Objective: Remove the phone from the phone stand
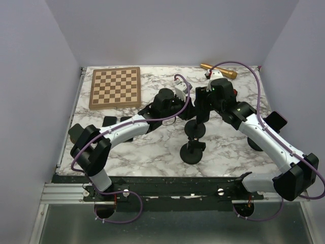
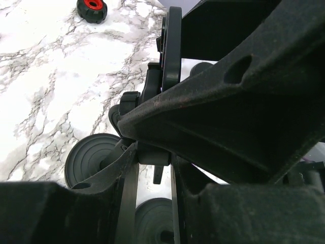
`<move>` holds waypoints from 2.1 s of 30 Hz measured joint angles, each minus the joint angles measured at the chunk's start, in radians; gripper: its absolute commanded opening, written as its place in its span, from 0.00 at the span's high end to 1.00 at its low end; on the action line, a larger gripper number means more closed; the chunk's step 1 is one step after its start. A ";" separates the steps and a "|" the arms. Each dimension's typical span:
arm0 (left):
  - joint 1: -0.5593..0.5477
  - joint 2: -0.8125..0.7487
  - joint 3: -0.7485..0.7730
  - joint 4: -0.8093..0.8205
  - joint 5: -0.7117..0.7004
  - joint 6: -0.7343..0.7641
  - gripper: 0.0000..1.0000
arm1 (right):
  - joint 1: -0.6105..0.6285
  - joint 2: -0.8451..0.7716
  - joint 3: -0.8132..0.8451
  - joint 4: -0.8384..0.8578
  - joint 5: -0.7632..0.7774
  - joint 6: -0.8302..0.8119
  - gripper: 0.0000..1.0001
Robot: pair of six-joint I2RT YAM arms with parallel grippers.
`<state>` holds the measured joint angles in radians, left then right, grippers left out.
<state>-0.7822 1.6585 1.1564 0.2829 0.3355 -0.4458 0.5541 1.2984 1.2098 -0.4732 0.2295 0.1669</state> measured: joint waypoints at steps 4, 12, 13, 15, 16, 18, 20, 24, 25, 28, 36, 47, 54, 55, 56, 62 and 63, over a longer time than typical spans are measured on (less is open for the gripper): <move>0.000 0.000 0.000 0.002 0.003 0.000 1.00 | 0.000 -0.001 -0.006 0.012 0.000 -0.008 0.99; 0.058 0.003 -0.002 0.003 0.167 -0.001 1.00 | -0.044 -0.042 -0.073 0.090 -0.106 -0.048 1.00; 0.068 0.005 0.003 -0.006 0.187 0.000 1.00 | -0.048 -0.042 -0.080 0.102 -0.126 -0.054 0.99; 0.085 0.016 0.027 -0.039 0.234 0.000 1.00 | -0.054 -0.045 -0.094 0.128 -0.164 -0.068 0.99; 0.091 0.022 0.035 -0.046 0.257 0.000 1.00 | -0.058 -0.049 -0.101 0.140 -0.183 -0.079 0.99; 0.104 0.038 0.050 -0.050 0.311 -0.004 1.00 | -0.065 -0.056 -0.115 0.159 -0.228 -0.106 0.99; 0.113 0.053 0.061 -0.047 0.361 -0.011 1.00 | -0.075 -0.062 -0.122 0.166 -0.271 -0.129 0.99; 0.127 0.077 0.085 -0.057 0.444 -0.016 1.00 | -0.092 -0.063 -0.121 0.165 -0.357 -0.187 0.99; 0.130 0.084 0.096 -0.068 0.460 -0.015 1.00 | -0.097 -0.063 -0.120 0.164 -0.376 -0.198 0.99; 0.135 0.093 0.113 -0.093 0.487 -0.012 1.00 | -0.107 -0.063 -0.116 0.154 -0.411 -0.218 0.99; 0.135 0.094 0.114 -0.137 0.532 -0.011 1.00 | -0.111 -0.097 -0.113 0.103 -0.461 -0.251 0.99; 0.106 -0.031 -0.081 -0.037 0.306 0.019 0.22 | -0.080 -0.098 -0.116 0.106 -0.383 -0.084 0.99; 0.076 -0.064 -0.089 0.054 0.211 0.021 0.30 | -0.077 -0.091 -0.113 0.107 -0.359 -0.038 0.99; 0.075 -0.065 -0.089 0.074 0.211 0.017 0.30 | -0.076 -0.088 -0.110 0.107 -0.351 -0.035 0.99; 0.073 -0.065 -0.089 0.083 0.211 0.015 0.32 | -0.076 -0.086 -0.107 0.107 -0.346 -0.034 0.99; 0.062 -0.065 -0.088 0.108 0.181 0.010 0.54 | -0.077 -0.080 -0.100 0.104 -0.314 -0.017 0.99; 0.059 -0.062 -0.085 0.108 0.171 0.005 0.55 | -0.077 -0.079 -0.098 0.104 -0.305 -0.016 0.99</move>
<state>-0.7231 1.5963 1.0718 0.3908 0.5068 -0.4408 0.4767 1.2194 1.1114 -0.3691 -0.0753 0.1509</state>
